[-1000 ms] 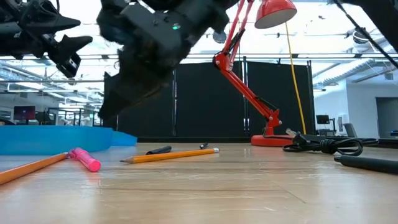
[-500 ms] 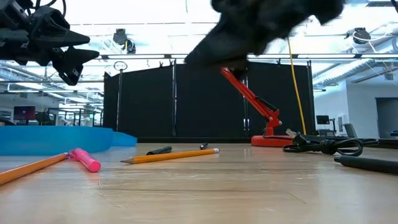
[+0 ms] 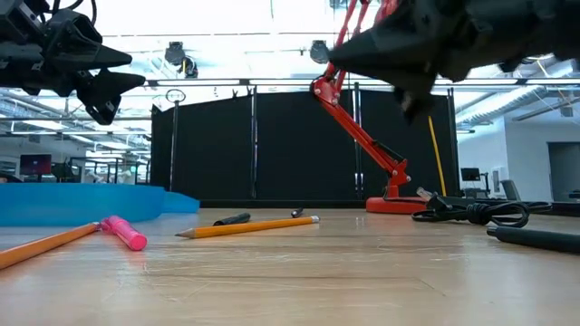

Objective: Pick & place school supplies into a supply box
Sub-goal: Put the black pen into the blue supply box

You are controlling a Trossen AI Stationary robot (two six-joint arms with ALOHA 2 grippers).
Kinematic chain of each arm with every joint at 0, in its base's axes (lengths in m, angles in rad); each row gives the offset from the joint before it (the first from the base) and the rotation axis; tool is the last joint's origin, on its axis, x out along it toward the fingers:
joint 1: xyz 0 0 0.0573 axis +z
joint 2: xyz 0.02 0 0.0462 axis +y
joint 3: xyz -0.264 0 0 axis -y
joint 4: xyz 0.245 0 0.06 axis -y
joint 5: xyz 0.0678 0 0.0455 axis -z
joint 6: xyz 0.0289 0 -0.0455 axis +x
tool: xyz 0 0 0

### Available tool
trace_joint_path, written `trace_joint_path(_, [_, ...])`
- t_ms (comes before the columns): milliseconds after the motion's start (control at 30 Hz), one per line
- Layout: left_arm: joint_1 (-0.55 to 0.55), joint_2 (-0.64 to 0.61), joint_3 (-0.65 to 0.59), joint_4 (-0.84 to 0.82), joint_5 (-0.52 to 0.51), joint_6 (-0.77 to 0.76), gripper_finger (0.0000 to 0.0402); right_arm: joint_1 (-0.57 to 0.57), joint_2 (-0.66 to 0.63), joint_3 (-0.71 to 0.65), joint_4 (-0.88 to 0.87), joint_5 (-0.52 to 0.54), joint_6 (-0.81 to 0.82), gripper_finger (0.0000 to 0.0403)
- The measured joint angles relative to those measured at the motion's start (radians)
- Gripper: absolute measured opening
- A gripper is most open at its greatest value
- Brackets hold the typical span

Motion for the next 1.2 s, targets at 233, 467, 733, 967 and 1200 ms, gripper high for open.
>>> trace_joint_path(233, [0.000, 0.000, 0.000, -0.007, -0.003, 0.009, 0.0161, 0.098, -0.038, 0.024, -0.226, 0.299, 0.167, 0.0000])
trace_joint_path(467, [0.000, 0.000, 0.000, -0.006, -0.037, 0.036, 0.0161, 0.154, -0.065, 0.133, -0.602, 0.341, 0.436, 0.0000])
trace_joint_path(733, [0.000, 0.000, 0.000, -0.004, -0.043, 0.061, 0.0161, 0.230, -0.003, 0.449, -1.150, 0.460, 0.652, 0.0000])
trace_joint_path(967, [0.000, 0.000, 0.000, -0.003, -0.043, 0.087, 0.0161, 0.271, 0.104, 0.648, -1.399, 0.440, 0.868, 0.0000])
trace_joint_path(1200, [0.000, 0.000, 0.000, -0.004, -0.043, 0.114, 0.0161, 0.277, 0.230, 0.726, -1.758, 0.167, 1.278, 0.0000])
